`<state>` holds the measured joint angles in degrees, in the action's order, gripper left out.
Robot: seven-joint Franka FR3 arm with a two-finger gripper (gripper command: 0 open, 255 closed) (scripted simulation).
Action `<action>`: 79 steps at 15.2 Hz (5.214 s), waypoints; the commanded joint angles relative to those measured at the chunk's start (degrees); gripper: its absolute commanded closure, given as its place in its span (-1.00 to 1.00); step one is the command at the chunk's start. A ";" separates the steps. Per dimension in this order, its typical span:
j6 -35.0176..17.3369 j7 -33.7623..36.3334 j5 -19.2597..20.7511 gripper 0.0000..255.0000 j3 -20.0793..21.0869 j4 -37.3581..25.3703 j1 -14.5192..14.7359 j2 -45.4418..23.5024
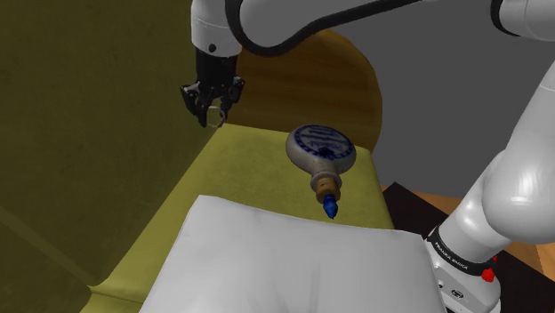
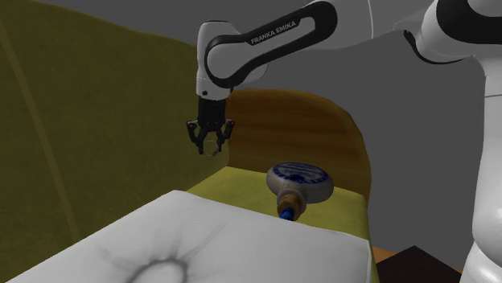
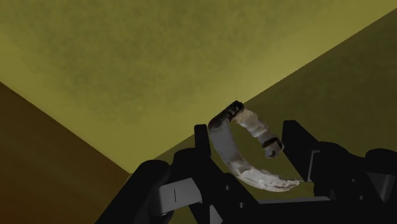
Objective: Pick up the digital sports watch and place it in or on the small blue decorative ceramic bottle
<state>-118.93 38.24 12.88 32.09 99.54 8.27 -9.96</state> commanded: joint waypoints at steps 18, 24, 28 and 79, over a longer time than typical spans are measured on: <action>14.84 -1.82 -0.62 1.00 0.59 -15.33 1.00 -0.48; 17.46 -2.99 -1.99 1.00 0.60 -16.30 0.27 1.62; 14.18 -8.07 -9.29 1.00 -1.09 -3.50 -3.41 13.47; 14.16 -24.10 -21.96 -1.00 -14.81 31.43 -1.00 50.14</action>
<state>-104.80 14.14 -9.08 17.27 131.01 7.27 40.19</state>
